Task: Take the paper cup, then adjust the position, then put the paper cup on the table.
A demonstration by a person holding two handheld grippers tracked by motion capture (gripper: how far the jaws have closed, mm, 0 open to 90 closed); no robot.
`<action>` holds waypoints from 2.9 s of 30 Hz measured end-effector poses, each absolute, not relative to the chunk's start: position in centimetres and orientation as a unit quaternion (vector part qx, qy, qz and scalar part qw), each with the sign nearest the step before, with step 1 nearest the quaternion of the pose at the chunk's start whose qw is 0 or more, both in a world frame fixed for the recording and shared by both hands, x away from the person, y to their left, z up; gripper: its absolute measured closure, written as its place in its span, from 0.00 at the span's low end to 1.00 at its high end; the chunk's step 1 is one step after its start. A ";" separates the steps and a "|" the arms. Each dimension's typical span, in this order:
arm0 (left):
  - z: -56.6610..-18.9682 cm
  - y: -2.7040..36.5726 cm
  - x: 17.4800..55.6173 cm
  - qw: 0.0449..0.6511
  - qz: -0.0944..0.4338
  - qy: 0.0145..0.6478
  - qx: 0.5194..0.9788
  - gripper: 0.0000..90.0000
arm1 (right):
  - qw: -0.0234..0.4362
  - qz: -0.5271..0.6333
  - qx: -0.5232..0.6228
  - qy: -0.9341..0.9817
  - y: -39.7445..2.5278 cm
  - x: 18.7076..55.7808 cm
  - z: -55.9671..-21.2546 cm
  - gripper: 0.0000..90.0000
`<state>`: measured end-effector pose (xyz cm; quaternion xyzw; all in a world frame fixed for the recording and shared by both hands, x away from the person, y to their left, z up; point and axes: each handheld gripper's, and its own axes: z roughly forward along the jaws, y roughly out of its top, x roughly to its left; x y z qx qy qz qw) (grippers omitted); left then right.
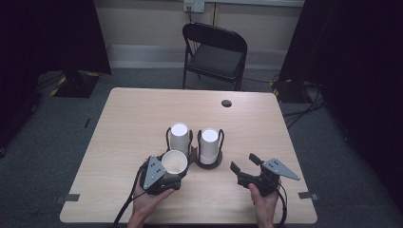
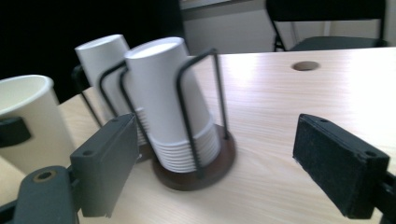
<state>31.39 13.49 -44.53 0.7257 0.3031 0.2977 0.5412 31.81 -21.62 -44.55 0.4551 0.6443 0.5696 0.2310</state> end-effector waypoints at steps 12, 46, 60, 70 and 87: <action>-43.5 16.8 32.6 0.545 0.323 0.343 0.693 0.25 | 0.269 0.530 0.480 0.645 -22.2 31.6 -46.3 0.15; -43.1 20.4 39.8 0.523 0.356 0.434 0.642 0.24 | 0.311 0.502 0.487 0.644 -22.8 32.2 -49.4 0.15; -43.0 21.8 43.1 0.535 0.346 0.463 0.617 0.24 | 0.304 0.509 0.489 0.640 -23.0 32.2 -49.4 0.15; -45.5 22.5 44.7 0.513 0.320 0.489 0.629 0.24 | 0.299 0.512 0.485 0.643 -23.1 32.2 -49.4 0.15; -47.9 22.1 45.4 0.477 0.303 0.498 0.658 0.23 | 0.287 0.520 0.483 0.643 -23.2 32.3 -49.4 0.15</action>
